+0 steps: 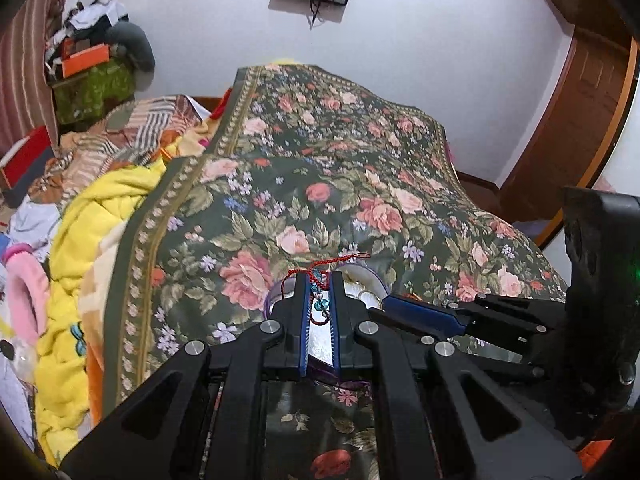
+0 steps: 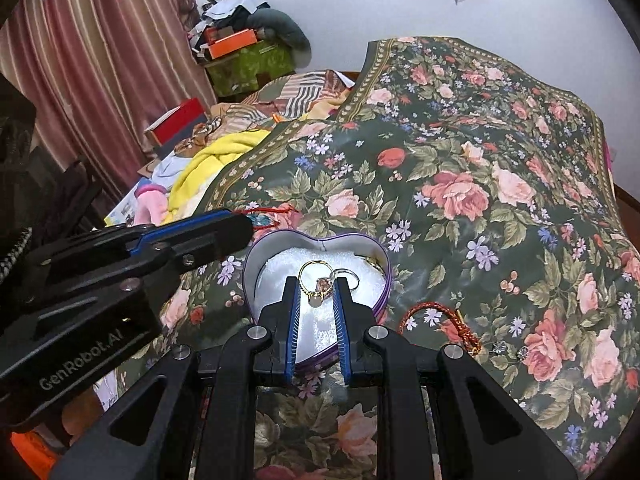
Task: Organize jewelry
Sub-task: 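Lower bracelet into tin with left gripper while right gripper releases gold ring inside, then grasp the small gold ring on the cover with the left gripper, then carry gold ring into tin with left gripper while right gripper grasps a small silver piece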
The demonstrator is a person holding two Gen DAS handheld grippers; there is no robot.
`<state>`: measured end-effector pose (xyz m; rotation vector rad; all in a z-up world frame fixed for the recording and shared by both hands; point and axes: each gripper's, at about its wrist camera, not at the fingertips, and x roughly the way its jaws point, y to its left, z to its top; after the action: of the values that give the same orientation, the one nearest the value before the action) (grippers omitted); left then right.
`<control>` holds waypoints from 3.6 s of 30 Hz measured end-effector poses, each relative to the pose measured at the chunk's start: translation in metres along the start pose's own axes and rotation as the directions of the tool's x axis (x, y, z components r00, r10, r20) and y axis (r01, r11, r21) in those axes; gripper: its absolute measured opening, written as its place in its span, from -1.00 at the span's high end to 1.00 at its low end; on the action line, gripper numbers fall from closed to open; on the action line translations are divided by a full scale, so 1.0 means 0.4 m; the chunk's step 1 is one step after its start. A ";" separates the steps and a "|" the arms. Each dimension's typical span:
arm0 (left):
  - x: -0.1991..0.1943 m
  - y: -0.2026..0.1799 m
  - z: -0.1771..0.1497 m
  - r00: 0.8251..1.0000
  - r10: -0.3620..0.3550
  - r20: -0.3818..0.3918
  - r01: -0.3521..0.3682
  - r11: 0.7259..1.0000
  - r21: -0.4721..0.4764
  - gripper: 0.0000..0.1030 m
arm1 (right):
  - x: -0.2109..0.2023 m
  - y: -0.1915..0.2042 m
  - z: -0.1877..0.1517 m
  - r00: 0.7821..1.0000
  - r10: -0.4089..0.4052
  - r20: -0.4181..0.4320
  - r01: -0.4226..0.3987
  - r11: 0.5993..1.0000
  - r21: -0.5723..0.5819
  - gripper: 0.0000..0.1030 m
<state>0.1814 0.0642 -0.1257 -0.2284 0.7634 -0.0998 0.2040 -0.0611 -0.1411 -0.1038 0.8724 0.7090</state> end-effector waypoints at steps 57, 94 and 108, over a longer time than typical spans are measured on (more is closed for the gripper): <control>-0.010 -0.247 -0.096 0.991 -0.042 -0.124 0.060 0.988 0.144 0.44 | -0.264 -0.250 -0.129 0.959 -0.274 0.079 0.254 0.946 0.200 0.39; 0.102 -0.276 -0.044 0.996 -0.031 -0.082 0.046 0.981 0.191 0.60 | -0.160 -0.328 -0.116 0.977 -0.211 -0.045 0.215 0.954 0.210 0.39; 0.127 -0.236 -0.024 0.997 -0.043 -0.063 0.053 0.985 0.164 0.60 | -0.011 -0.326 -0.112 0.963 -0.208 -0.169 0.238 0.954 0.183 0.39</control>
<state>0.2106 -0.0379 -0.1438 -0.0861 0.8043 -0.2153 0.2517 -0.1801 -0.1927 -0.0731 1.0520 0.4009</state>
